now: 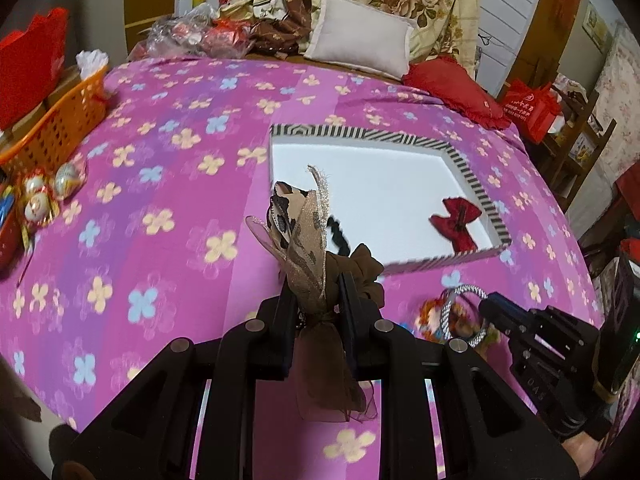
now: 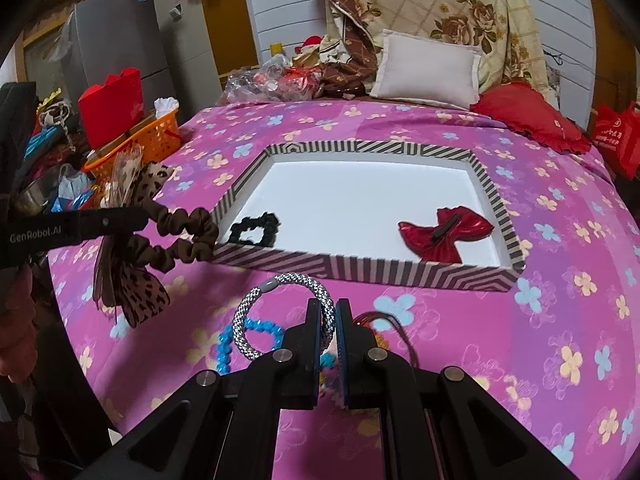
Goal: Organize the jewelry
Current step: 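Carry the silver bracelet into the tray with the right tool while the left tool carries the bow clip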
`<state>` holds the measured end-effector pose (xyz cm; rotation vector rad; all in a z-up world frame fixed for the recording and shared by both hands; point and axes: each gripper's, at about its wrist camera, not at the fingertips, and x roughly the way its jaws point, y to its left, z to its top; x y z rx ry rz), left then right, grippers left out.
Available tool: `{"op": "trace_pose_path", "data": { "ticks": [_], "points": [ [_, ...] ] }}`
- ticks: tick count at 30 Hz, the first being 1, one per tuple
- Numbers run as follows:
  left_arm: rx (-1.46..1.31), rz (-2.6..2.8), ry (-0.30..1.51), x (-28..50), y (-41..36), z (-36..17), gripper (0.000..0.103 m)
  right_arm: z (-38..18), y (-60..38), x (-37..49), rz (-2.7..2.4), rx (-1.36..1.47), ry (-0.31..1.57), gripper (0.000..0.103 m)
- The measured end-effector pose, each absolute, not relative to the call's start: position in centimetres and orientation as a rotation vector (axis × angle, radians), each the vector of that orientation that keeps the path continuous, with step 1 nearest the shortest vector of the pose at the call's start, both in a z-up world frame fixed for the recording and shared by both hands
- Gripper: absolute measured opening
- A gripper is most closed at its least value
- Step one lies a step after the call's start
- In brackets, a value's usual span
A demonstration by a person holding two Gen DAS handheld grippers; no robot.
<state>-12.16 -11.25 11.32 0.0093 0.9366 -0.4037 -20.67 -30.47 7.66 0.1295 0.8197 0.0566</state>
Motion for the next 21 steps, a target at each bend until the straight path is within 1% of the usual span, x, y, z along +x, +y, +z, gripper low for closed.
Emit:
{"op": "trace_pose_path", "data": {
  "ticks": [11, 21],
  "points": [
    [0.049, -0.419, 0.923, -8.3, -14.6, 11.9, 0.018, 7.9, -33.5, -17.2, 0.010, 0.165, 0.821, 0.007],
    [0.049, -0.444, 0.959, -4.2, -17.8, 10.0, 0.018, 7.1, -35.6, -12.1, -0.021, 0.163, 0.845, 0.007]
  ]
}}
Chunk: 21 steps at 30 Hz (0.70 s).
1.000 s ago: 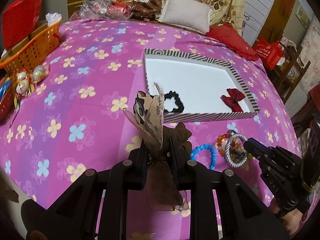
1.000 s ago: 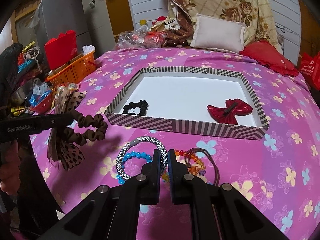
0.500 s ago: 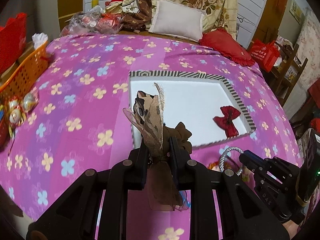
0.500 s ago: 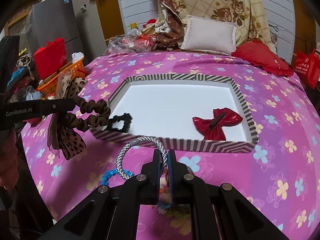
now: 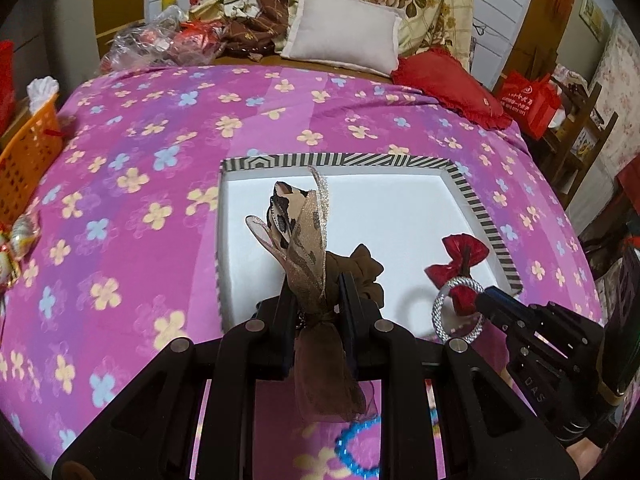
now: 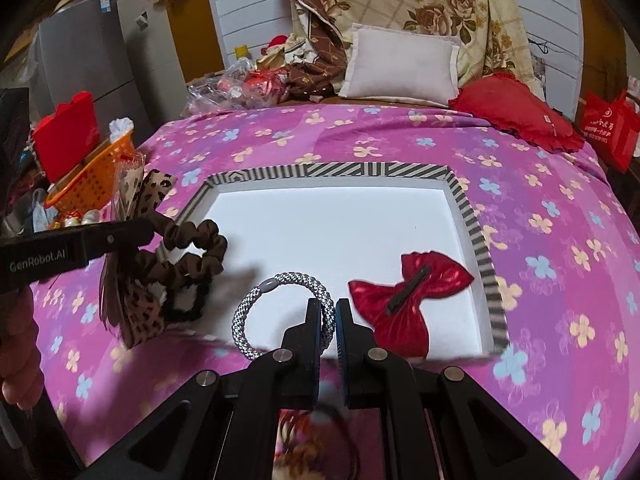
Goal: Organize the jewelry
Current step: 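Carry the silver bracelet into the tray with the right tool while the left tool carries the bow clip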
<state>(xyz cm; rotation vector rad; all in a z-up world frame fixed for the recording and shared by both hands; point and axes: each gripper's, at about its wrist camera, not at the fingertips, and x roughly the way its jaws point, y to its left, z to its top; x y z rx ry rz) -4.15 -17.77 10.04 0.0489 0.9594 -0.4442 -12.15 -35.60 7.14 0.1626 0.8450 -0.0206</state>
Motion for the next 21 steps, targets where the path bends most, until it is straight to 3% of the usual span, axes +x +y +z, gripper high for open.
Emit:
{"op": "trace_pose_path", "data": {
  "ticks": [21],
  "points": [
    [0.023, -0.426, 1.100, 0.1, -18.7, 4.5, 0.018, 2.7, -36.9, -7.6, -0.035, 0.168, 0.941, 0.007]
  ]
}}
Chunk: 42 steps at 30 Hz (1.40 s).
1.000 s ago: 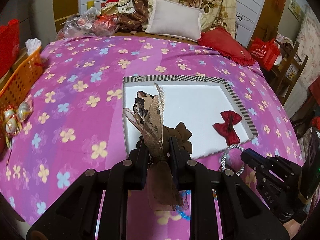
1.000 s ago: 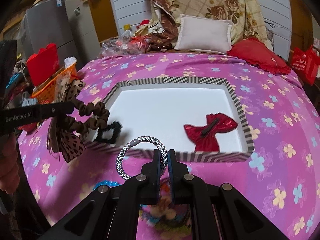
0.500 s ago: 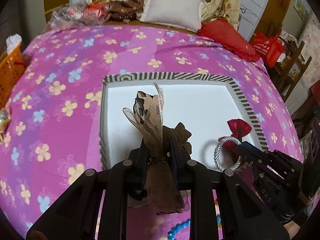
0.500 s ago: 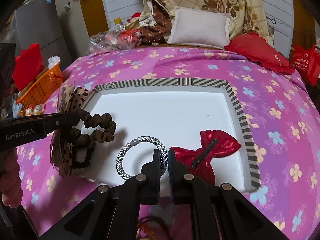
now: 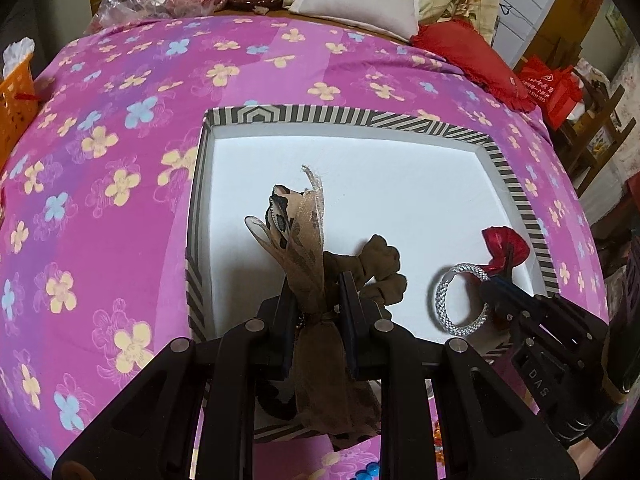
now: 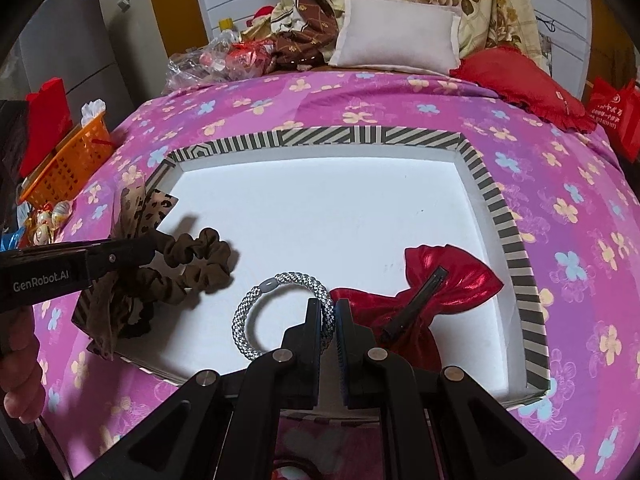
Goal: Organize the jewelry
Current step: 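Carry the silver bracelet into the tray with the right tool while the left tool carries the bow clip, then open both tools and lift them away from the tray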
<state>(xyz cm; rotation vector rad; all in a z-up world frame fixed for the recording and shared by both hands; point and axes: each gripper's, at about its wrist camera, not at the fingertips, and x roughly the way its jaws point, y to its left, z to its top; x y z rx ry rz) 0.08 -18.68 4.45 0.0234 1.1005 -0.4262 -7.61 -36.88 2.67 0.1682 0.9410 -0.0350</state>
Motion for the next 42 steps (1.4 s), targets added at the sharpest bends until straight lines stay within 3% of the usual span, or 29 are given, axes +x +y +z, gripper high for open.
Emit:
{"op": "trace_pose_path", "data": {
  "ticks": [12, 14, 17, 19, 20, 21, 23, 42],
  "points": [
    [0.033, -0.382, 1.133, 0.3, -18.3, 3.1, 0.019, 1.8, -37.0, -7.3, -0.042, 0.173, 0.973, 0.007],
    [0.032, -0.378, 1.139, 0.3, -18.2, 3.0, 0.022, 1.7, -37.1, -7.3, -0.050, 0.182, 0.977, 0.007],
    [0.034, -0.367, 1.137, 0.2, -18.0, 3.1, 0.041, 1.7, -37.4, -7.3, -0.059, 0.198, 0.987, 0.008],
    [0.024, -0.371, 1.128, 0.1, -17.8, 3.3, 0.059, 1.8, -37.6, -7.4, -0.064, 0.214, 0.984, 0.012],
    [0.016, -0.374, 1.124, 0.0, -17.7, 3.4, 0.060, 1.8, -37.7, -7.6, -0.066, 0.223, 0.982, 0.021],
    [0.010, -0.376, 1.120, -0.1, -17.5, 3.6, 0.061, 2.0, -37.7, -7.8, -0.068, 0.230, 0.974, 0.033],
    [0.011, -0.372, 1.116, -0.1, -17.4, 3.9, 0.061, 2.3, -37.8, -8.1, -0.075, 0.232, 0.957, 0.043],
    [0.090, -0.350, 0.976, -7.9, -15.1, 8.4, 0.062, 6.3, -34.5, -14.5, -0.046, 0.219, 0.894, 0.044]
  ]
}}
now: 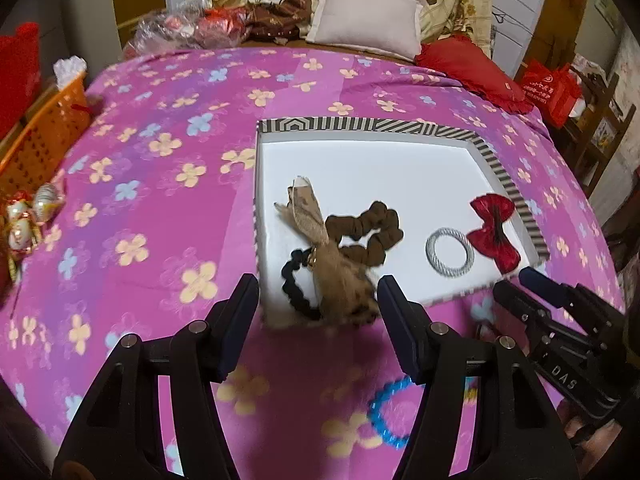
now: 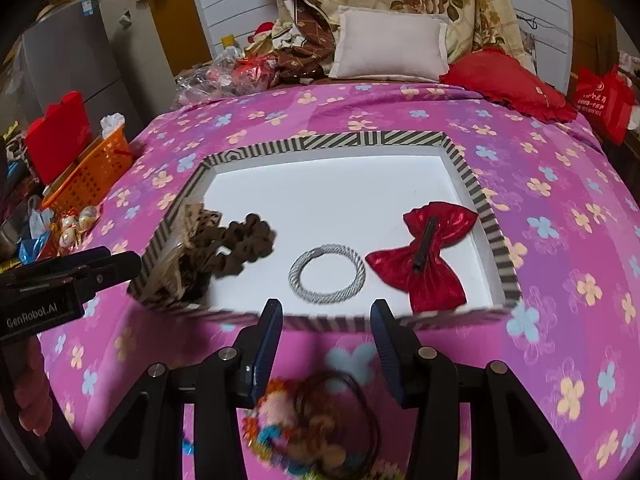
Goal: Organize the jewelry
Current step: 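Open both tools and lift them away from the tray, then move both tools over the bead bracelets lying beside the tray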
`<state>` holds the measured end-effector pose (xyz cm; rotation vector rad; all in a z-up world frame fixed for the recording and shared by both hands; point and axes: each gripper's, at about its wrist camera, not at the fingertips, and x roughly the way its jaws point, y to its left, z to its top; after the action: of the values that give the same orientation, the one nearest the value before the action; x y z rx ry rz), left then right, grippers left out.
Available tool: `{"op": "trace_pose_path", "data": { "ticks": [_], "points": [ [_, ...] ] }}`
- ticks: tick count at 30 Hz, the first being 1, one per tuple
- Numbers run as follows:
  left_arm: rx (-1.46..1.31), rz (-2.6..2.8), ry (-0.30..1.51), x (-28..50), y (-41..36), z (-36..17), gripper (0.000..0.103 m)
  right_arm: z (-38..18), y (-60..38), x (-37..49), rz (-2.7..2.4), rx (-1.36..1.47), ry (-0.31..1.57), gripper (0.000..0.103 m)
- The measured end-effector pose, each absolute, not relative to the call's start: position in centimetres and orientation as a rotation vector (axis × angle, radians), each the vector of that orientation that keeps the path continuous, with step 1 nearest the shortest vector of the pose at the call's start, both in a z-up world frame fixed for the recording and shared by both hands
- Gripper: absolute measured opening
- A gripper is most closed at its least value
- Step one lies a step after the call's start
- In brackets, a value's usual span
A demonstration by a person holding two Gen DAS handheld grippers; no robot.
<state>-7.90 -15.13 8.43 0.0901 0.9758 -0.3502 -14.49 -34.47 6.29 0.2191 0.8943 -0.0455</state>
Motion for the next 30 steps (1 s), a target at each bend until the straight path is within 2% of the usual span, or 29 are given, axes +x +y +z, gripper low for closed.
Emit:
{"op": "trace_pose_path", "data": {
  "ticks": [5, 7, 8, 9, 19, 30],
  "points": [
    [0.113, -0.344, 0.947, -10.7, -14.4, 8.8, 0.062, 7.1, -33.8, -16.8, -0.046, 0.229, 0.874, 0.045],
    [0.116, -0.343, 0.940, -11.7, -14.1, 8.7, 0.062, 7.5, -33.4, -17.7, -0.053, 0.221, 0.868, 0.053],
    [0.117, -0.342, 0.937, -12.1, -13.9, 8.7, 0.062, 7.6, -33.2, -18.1, -0.058, 0.214, 0.864, 0.063],
    [0.118, -0.340, 0.933, -12.6, -13.7, 8.7, 0.062, 7.7, -33.1, -18.6, -0.062, 0.209, 0.856, 0.069],
    [0.122, -0.327, 0.919, -15.5, -12.4, 8.3, 0.062, 8.4, -32.1, -22.7, -0.061, 0.183, 0.841, 0.070],
    [0.111, -0.342, 0.991, -16.5, -11.6, 6.1, 0.062, 6.0, -33.9, -26.0, -0.099, 0.181, 0.888, 0.070]
  ]
}}
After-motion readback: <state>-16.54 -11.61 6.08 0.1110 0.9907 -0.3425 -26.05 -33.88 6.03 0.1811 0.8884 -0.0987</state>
